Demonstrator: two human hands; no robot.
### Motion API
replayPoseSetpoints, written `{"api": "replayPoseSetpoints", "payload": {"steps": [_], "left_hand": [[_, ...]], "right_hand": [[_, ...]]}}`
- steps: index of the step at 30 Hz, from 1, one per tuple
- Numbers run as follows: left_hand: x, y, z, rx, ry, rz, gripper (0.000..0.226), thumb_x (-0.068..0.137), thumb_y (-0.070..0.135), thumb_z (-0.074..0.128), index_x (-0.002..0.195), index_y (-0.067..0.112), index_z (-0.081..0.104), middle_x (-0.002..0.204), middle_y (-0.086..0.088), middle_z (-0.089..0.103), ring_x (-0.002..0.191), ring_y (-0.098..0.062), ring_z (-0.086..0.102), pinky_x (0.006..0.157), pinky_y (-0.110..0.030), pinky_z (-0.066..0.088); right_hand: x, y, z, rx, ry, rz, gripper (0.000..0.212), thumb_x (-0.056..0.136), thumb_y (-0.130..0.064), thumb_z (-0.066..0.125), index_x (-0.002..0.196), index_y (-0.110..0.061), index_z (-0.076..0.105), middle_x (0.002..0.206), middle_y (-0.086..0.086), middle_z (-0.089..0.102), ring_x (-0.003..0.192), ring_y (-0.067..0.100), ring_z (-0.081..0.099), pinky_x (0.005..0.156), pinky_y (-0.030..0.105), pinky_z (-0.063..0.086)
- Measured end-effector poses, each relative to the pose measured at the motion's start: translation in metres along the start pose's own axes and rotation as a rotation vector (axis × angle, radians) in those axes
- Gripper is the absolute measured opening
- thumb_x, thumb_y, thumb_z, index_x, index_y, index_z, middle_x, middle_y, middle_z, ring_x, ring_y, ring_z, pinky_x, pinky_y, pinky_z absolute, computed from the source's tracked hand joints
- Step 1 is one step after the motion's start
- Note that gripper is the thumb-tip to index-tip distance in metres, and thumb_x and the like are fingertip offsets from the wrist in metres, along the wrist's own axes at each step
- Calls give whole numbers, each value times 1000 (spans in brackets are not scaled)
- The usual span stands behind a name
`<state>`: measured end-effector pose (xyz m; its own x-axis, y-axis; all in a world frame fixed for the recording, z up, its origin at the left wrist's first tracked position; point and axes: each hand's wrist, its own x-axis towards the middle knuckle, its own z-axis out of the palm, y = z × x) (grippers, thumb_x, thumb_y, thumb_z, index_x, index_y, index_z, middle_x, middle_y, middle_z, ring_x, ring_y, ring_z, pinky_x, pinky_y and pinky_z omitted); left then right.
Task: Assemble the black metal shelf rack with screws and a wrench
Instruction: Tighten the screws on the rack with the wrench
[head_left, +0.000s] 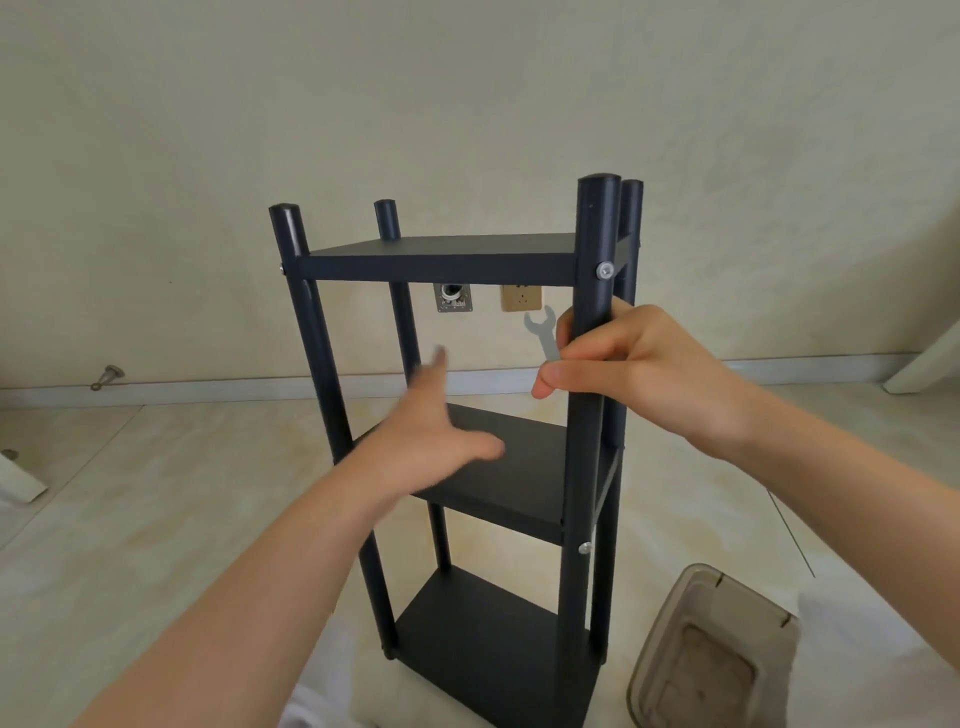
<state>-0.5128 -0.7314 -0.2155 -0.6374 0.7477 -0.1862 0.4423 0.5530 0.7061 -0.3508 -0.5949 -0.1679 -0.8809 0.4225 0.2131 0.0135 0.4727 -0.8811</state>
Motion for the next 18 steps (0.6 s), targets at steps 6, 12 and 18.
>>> {"api": "replayPoseSetpoints", "payload": {"steps": [6,12,18], "left_hand": [[-13,23,43,-298,-317,181,61,78,36,82,133,35,56,133,23,60,125,4,54,106,-29,44],[-15,36,73,-461,-54,259,26,99,29,57,78,14,61,65,5,68,71,-10,71,73,-21,50],[-15,36,69,-387,-19,286,31,101,19,46,73,10,56,58,1,62,63,-11,67,76,-22,58]], "right_hand": [[4,-7,10,6,-19,-61,17,85,-13,73,71,-17,80,78,3,54,73,10,52,66,12,43],[9,-13,17,52,21,-80,17,88,-9,68,76,-10,79,51,-9,43,52,4,42,56,8,36],[16,-15,31,24,169,-73,19,87,-8,66,72,-9,78,50,-10,46,57,4,46,60,9,37]]}}
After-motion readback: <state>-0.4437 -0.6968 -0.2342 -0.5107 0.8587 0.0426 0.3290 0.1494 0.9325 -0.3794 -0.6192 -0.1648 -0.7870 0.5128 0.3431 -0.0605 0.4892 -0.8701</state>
